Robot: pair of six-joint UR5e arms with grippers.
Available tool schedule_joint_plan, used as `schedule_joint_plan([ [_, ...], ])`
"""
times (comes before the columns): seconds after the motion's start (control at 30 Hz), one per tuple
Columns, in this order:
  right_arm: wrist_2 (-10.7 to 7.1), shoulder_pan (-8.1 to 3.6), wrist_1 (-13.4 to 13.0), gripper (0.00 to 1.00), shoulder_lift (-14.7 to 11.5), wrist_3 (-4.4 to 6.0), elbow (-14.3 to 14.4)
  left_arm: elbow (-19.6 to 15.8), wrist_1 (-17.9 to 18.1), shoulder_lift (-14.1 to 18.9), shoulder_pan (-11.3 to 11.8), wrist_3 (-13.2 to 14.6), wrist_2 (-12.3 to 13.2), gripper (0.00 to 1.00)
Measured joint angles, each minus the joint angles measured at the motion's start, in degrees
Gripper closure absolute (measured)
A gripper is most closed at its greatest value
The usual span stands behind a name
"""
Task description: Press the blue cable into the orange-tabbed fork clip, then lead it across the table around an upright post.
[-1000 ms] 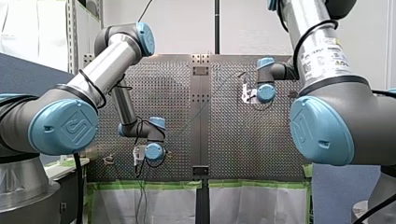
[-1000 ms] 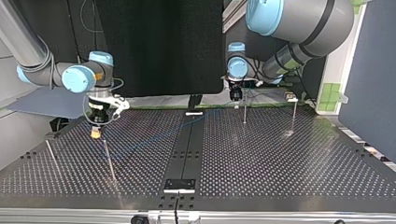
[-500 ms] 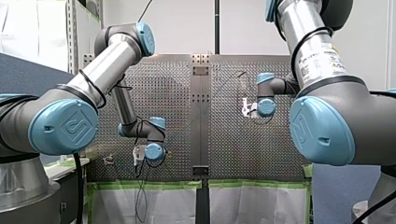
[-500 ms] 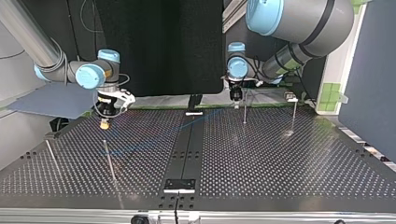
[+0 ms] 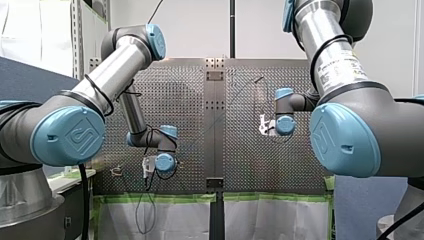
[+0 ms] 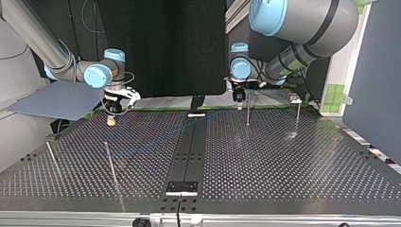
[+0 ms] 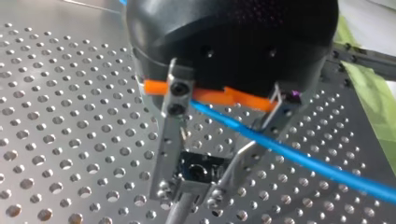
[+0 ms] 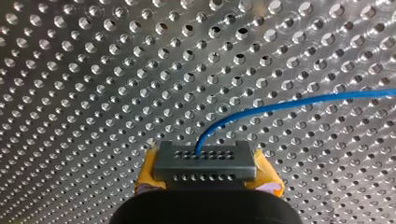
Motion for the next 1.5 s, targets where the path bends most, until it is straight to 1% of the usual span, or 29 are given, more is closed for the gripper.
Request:
schedule_joint_plan([
  [0.13,0.0,-0.05,-0.04,1.0,0.04,-0.06,0.01,0.0,-0.11,0.03,0.01,-2.31,0.57,0.0],
  [0.4,-0.07,-0.08,-0.15,1.0,0.09,-0.07,0.02,0.08,-0.01,0.05,0.06,-7.17,3.03,0.0],
  [0.57,-0.09,-0.04,-0.18,1.0,0.08,-0.07,0.01,0.72,-0.08,0.08,0.02,-9.81,3.96,0.0],
  [0.8,-0.19,0.02,-0.22,1.0,0.06,-0.07,0.0,1.87,-0.11,0.09,-0.01,-14.34,6.89,0.0],
  [1.0,-0.32,0.03,-0.3,1.0,0.07,-0.08,0.0,2.34,-0.19,0.13,-0.05,-17.65,7.48,0.0],
  [1.1,-0.36,0.04,-0.36,1.0,0.09,-0.07,0.0,3.07,-1.07,0.13,-0.15,-19.08,7.51,0.0],
  [1.3,-0.43,0.07,-0.42,1.0,0.09,-0.08,0.0,4.8,-4.05,0.14,-0.57,-18.55,7.38,0.0],
  [1.5,-0.56,0.13,-0.44,1.0,0.08,-0.08,0.01,5.19,-4.86,0.14,-1.02,-17.67,7.32,0.0],
])
